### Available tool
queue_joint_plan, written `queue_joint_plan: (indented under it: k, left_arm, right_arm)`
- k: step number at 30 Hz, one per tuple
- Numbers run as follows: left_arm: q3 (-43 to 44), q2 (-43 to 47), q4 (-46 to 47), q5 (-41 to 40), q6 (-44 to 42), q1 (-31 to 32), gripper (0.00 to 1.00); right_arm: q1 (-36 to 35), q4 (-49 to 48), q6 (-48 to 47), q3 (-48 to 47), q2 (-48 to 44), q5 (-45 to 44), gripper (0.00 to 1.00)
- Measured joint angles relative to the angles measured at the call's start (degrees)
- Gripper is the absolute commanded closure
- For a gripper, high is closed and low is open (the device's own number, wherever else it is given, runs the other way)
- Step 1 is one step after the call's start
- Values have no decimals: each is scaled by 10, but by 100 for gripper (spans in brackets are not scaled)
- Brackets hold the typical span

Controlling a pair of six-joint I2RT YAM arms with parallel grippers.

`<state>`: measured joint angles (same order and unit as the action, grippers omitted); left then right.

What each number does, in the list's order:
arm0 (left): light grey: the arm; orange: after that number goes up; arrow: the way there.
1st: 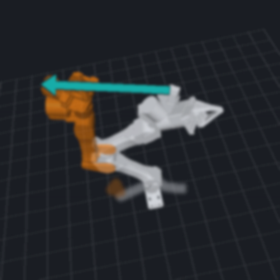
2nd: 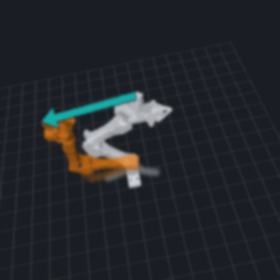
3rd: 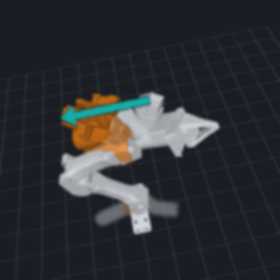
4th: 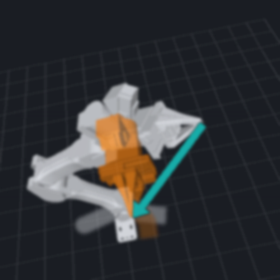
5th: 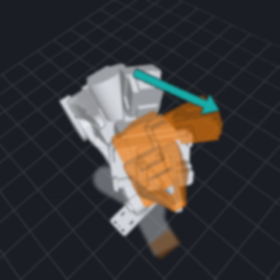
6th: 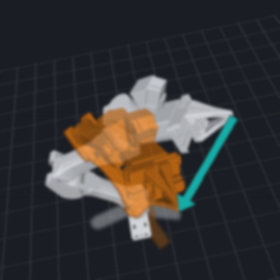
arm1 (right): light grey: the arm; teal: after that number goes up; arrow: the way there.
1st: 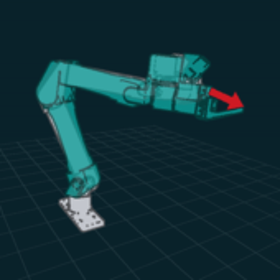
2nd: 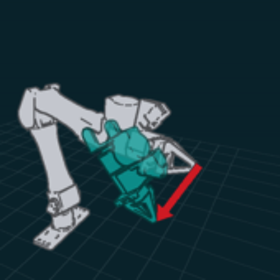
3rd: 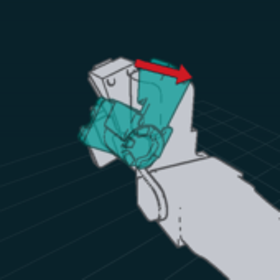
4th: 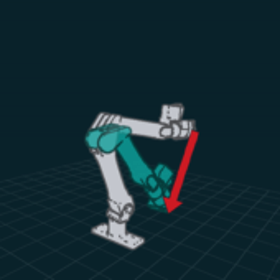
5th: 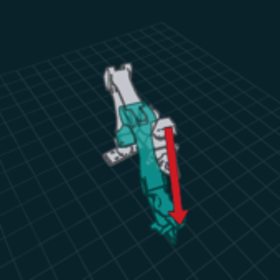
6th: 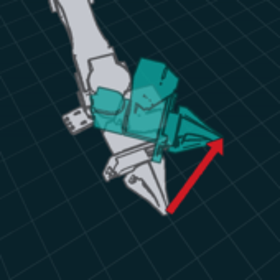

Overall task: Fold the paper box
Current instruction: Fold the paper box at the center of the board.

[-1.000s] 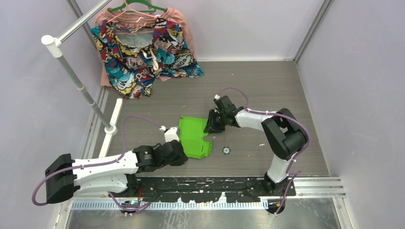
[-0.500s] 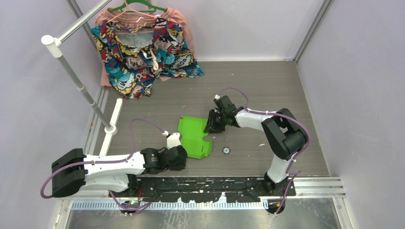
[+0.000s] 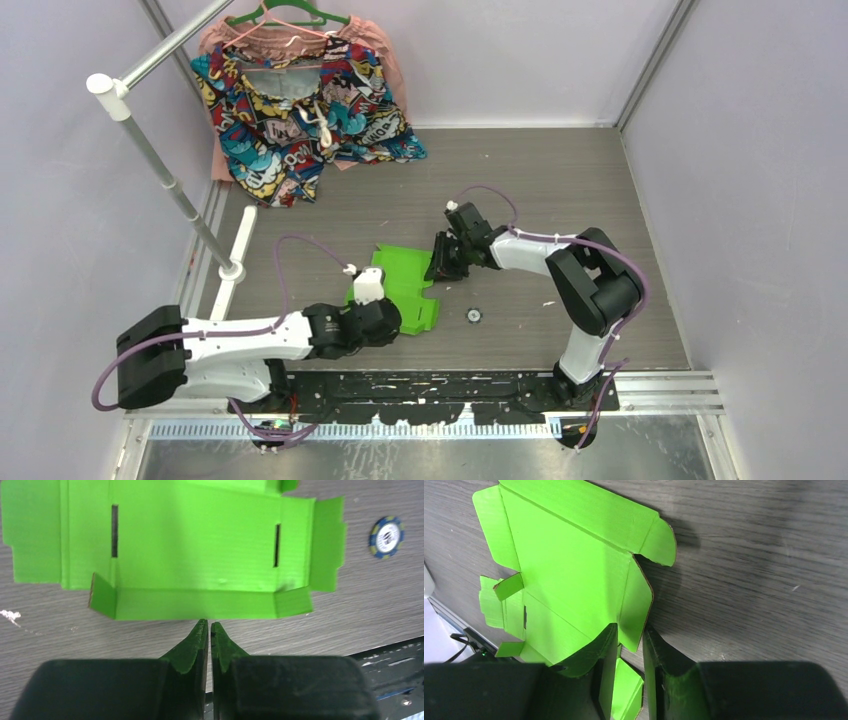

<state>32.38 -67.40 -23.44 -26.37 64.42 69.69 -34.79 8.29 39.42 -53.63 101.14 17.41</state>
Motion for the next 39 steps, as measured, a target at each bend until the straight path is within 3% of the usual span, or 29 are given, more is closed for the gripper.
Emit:
queue_joint_plan:
  k: [8, 9, 11, 14, 22, 26, 34, 39]
  left_arm:
    - [33, -17, -5, -17, -21, -7, 92]
    - [33, -17, -8, -17, -21, -8, 87]
    - [33, -16, -16, -16, -23, -8, 68]
    - [32, -2, -33, -11, -23, -8, 55]
    - [-26, 118, -35, -5, -8, -8, 56]
    - [-57, 125, -6, 15, 24, -8, 48]
    - [-85, 146, 37, 20, 94, -8, 32]
    - [-87, 156, 47, -6, 118, -9, 33]
  right_arm:
    - [-7, -14, 5, 10, -3, 0, 69]
    - [-7, -16, 5, 11, -4, 0, 69]
    - [-7, -18, 6, 12, -4, 0, 69]
    - [-7, -19, 7, 14, -5, 0, 69]
    - [-7, -20, 11, 14, -5, 0, 69]
    - [-8, -31, 25, 20, -6, -2, 69]
    - [-21, -192, 141, 115, -29, -38, 70]
    - [-45, -278, 208, 144, -21, -68, 70]
